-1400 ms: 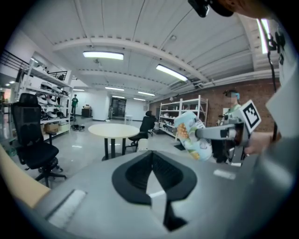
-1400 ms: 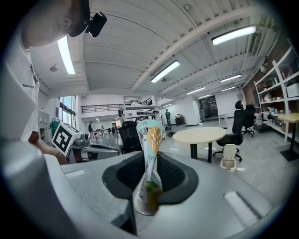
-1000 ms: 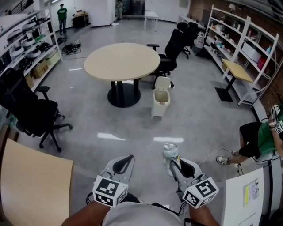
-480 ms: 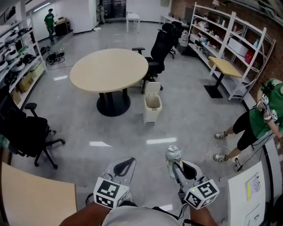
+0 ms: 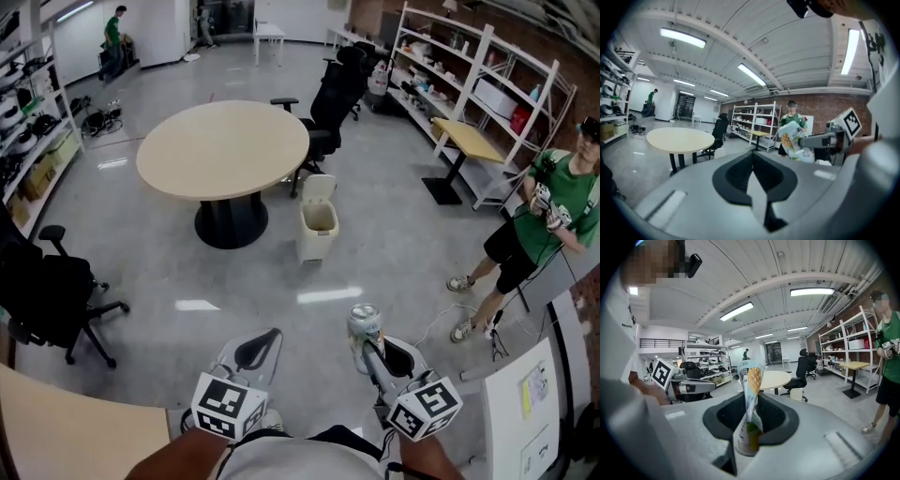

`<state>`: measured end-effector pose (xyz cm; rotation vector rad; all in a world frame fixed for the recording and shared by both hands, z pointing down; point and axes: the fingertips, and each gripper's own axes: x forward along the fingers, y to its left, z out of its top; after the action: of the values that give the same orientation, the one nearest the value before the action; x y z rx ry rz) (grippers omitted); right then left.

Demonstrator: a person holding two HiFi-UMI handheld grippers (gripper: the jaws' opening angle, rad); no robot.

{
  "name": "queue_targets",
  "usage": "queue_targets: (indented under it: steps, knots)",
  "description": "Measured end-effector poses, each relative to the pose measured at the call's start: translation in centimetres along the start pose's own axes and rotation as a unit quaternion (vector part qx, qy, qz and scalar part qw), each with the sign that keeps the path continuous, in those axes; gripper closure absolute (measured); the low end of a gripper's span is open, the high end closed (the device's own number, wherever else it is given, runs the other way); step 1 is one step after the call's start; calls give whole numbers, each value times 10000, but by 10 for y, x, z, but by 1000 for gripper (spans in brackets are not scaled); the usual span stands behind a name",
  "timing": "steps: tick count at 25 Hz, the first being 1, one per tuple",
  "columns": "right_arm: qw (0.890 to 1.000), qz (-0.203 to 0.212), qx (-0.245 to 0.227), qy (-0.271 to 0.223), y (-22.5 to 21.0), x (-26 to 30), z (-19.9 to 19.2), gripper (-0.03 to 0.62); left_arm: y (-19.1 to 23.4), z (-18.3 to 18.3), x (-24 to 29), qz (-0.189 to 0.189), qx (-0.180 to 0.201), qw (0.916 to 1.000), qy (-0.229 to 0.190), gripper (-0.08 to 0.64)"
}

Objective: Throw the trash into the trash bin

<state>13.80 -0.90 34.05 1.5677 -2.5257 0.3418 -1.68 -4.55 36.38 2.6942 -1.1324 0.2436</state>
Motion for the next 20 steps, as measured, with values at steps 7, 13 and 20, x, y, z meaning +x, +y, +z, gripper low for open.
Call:
queue_targets:
  steps: [7,13,20]
  knots:
    - [10000,-67,-3,-14,5,9,4,512,11,-6,4,-57,-82,9999,84,552]
    - [9998,-142,131,-48,1,14,-1,512,11,-17,12,-201,-79,9993,319,552]
    - [9997,-113,211,-76,-17,30,-6,512,21,-17,28,-106,-29,9994,320,552]
